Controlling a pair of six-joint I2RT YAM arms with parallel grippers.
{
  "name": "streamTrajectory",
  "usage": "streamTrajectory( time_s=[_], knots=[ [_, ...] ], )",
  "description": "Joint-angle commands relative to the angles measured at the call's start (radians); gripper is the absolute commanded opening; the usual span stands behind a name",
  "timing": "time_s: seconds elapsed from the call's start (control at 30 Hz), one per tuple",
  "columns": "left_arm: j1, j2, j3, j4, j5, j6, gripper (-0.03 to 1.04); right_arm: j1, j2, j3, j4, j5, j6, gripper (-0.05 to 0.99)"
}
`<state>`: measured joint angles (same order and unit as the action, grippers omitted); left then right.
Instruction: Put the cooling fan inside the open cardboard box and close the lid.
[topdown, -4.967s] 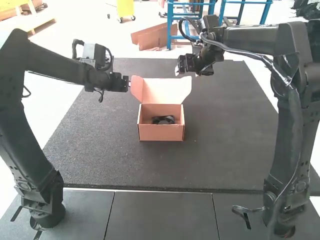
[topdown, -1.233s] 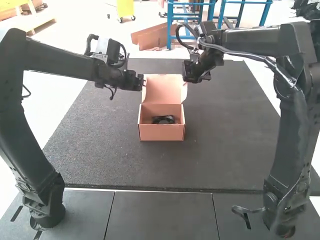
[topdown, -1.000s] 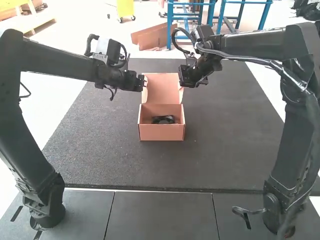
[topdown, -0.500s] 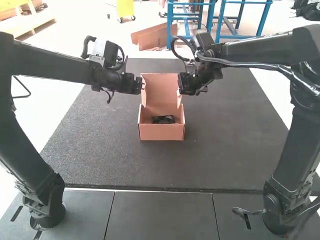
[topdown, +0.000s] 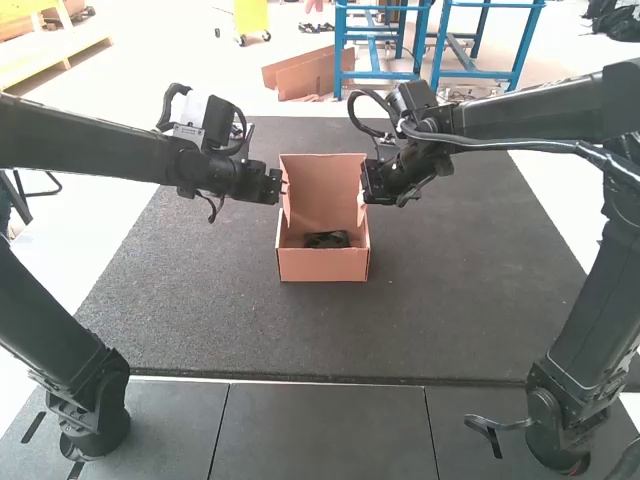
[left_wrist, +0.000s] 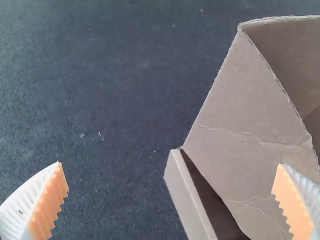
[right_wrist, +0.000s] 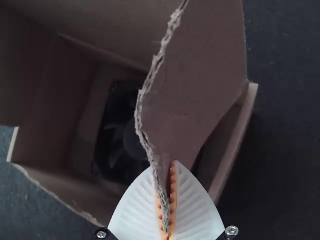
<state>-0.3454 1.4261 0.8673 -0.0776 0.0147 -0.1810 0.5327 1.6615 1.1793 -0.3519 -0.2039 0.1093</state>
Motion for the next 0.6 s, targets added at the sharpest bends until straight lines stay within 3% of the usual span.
streamTrajectory(
  time_s=[0.0, 0.57],
  knots=[
    [-0.009, -0.038, -0.022, 0.013, -0.013, -0.002, 0.97, 0.016, -0.039, -0.026, 0.007, -0.042, 0.015, -0.01],
    [-0.023, -0.062, -0.105, 0.056, -0.021, -0.002, 0.97, 0.027, -0.086, -0.158, 0.036, -0.058, 0.004, -0.01]
  ],
)
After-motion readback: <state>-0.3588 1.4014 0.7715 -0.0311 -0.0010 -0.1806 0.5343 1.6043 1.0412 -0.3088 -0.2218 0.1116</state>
